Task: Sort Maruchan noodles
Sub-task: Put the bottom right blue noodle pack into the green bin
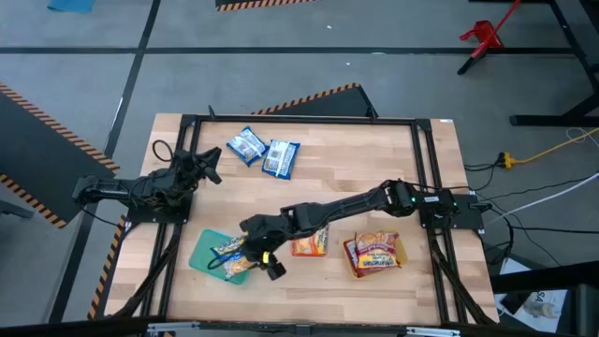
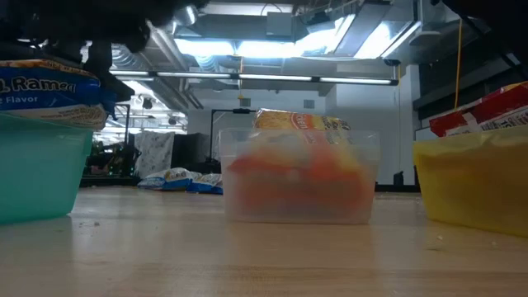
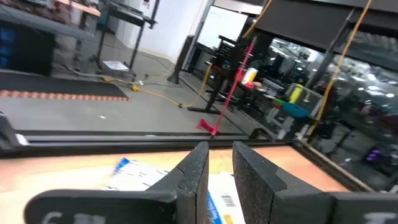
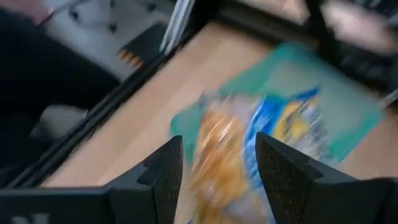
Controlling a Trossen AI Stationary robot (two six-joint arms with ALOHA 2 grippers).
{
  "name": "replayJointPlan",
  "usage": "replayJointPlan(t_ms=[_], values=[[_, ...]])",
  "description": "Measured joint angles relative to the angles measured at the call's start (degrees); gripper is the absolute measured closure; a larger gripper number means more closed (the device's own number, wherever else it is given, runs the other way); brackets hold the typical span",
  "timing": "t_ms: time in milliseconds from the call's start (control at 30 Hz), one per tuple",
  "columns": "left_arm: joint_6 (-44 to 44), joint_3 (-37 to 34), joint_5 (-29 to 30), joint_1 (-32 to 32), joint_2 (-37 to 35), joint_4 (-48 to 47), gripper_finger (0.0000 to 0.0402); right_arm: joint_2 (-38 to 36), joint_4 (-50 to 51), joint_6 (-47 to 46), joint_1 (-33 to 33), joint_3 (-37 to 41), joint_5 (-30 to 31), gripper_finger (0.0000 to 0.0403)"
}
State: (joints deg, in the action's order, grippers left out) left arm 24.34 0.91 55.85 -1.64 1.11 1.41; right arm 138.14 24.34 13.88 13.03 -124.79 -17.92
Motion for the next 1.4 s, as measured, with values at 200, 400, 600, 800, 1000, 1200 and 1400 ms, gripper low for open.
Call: replayJointPlan(t_ms=[200,400,600,800,1000,1200,1400], values=[[2.62,0.00,-6.45,-0.06,-0.01,0.68,0.0335,-0.06,-9.54,4.18,0.05,-1.34,4.34,0.0217],[5.88,0.07,-14.73,-1.01,0.01,0.86,0.0337,-0.45,6.01,9.27,0.09,-9.26,9.17,0.0217],[5.59,0.11,-17.19,-4.67,0.01,0.83,0.0369,-0.45,25.35,11.22,0.06,-10.17,23.11,0.0217],[5.18,0.11,-16.78,-6.11,0.01,0.79,0.0399,1.05,29.62,7.67,-0.91,-4.96,24.56,0.0217],[5.12,0.11,-16.55,-6.35,0.01,0.77,0.0395,1.03,16.31,7.61,0.24,-0.69,21.51,0.0217],[5.10,0.11,-16.38,-6.33,0.01,0.77,0.0399,1.01,12.02,9.25,0.93,-1.32,19.47,0.0217],[5.08,0.13,-16.35,-6.33,0.06,0.75,0.0398,0.97,10.06,12.89,0.79,-1.54,14.05,0.0217]])
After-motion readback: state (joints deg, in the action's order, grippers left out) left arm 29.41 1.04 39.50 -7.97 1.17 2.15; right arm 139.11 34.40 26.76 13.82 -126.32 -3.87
